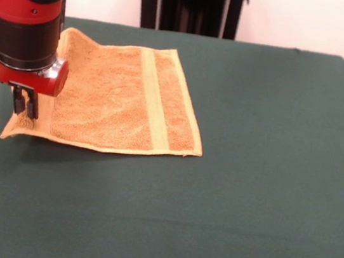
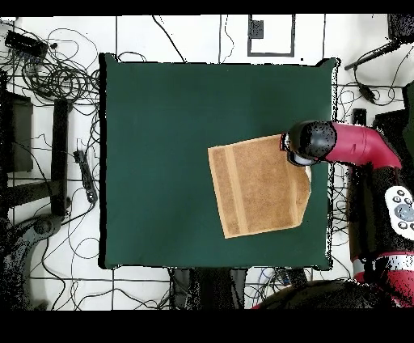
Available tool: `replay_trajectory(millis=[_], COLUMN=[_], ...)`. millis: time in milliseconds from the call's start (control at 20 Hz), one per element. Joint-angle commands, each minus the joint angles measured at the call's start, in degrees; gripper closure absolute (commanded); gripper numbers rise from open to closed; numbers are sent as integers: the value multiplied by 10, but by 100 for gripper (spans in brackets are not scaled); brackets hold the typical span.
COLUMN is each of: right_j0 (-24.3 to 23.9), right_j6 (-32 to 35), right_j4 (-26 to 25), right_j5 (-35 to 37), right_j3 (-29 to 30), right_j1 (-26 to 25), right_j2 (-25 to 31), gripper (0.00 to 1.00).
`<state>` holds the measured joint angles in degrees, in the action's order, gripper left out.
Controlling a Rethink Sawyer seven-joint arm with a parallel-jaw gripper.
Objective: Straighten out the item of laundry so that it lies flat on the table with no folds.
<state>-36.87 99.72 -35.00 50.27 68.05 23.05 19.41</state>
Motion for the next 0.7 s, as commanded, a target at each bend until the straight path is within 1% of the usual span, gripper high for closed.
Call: replay_trajectory(millis=[50,150,200,350,450,700], right_j0=[10,8,9,12,14,13], right_j6=[-127,-157,-146,-158,-137,-134], right_j4=[-8,-14,-11,-18,-15,-14], right_j5=[-34,-26,-27,-22,-30,-31], right_j3=[50,49,48,42,43,43], right_j1=[-10,-10,-10,-10,-11,-11], right_j2=[62,67,65,65,61,62], gripper=[100,100,100,100,100,100])
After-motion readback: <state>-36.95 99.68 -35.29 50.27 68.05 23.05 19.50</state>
